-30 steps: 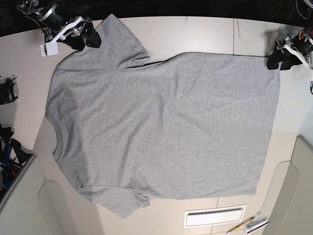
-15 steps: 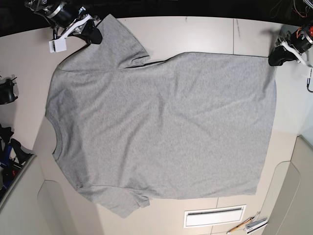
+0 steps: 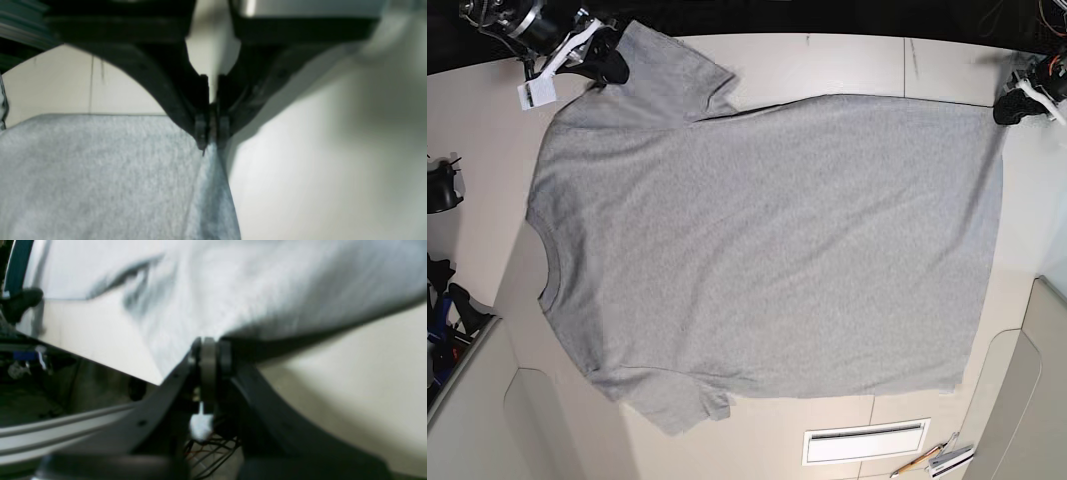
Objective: Fold the T-shirt properly
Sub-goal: 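Lift the grasped edge and fold it over the shirt body with both grippers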
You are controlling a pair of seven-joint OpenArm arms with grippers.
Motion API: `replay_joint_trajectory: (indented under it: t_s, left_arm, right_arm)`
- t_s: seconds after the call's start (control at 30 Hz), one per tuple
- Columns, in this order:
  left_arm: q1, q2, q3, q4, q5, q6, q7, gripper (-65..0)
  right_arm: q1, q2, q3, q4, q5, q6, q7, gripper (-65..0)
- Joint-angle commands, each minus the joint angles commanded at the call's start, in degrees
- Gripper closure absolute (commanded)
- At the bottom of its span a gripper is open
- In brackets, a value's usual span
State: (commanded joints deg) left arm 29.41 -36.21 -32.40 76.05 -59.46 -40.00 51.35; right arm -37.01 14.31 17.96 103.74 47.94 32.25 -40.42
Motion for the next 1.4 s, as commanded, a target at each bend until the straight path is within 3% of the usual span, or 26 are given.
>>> replay_joint_trajectory:
  t_s: [0.17,0.33,0.63,0.83,1.03,1.17,1.4]
  left_arm:
    - [0.0,0.0,-2.0,3.7,-4.5,0.0,3.8,0.0]
    - [-0.1,0.0,-2.1,12.1,-6.2,0.0,4.0,0.0]
    - [-6.9,-0.2,-2.2,14.0,4.7,0.0,-1.8,0.0]
    - [-7.9,-0.1,-2.1,10.7,10.1,0.0,-10.9,0.0]
    - [-14.4,-0.2,0.3,4.8,11.0,0.0,-12.5,0.0]
    - [-21.1,-0.2,4.3,-0.6,16.1,0.0,-16.5,0.0]
    - [-30.8,-0.1,12.2,-6.5,21.6,0.0,-19.1,0.0]
  right_arm:
    - [0.0,0.0,4.4,0.9,6.5,1.25,-2.1,0.0]
    - [0.3,0.0,5.0,1.3,9.7,1.7,-3.0,0.0]
    - [6.4,0.0,4.9,6.2,5.9,1.64,-2.7,0.0]
    - [14.3,0.0,4.9,5.0,3.2,1.62,-2.7,0.0]
    - [24.0,0.0,2.4,-3.9,0.4,1.6,-2.7,0.0]
    - [30.6,0.0,0.8,-10.7,0.4,1.6,-2.7,0.0]
    - [37.6,0.0,0.8,-18.6,-2.1,1.6,-2.7,0.0]
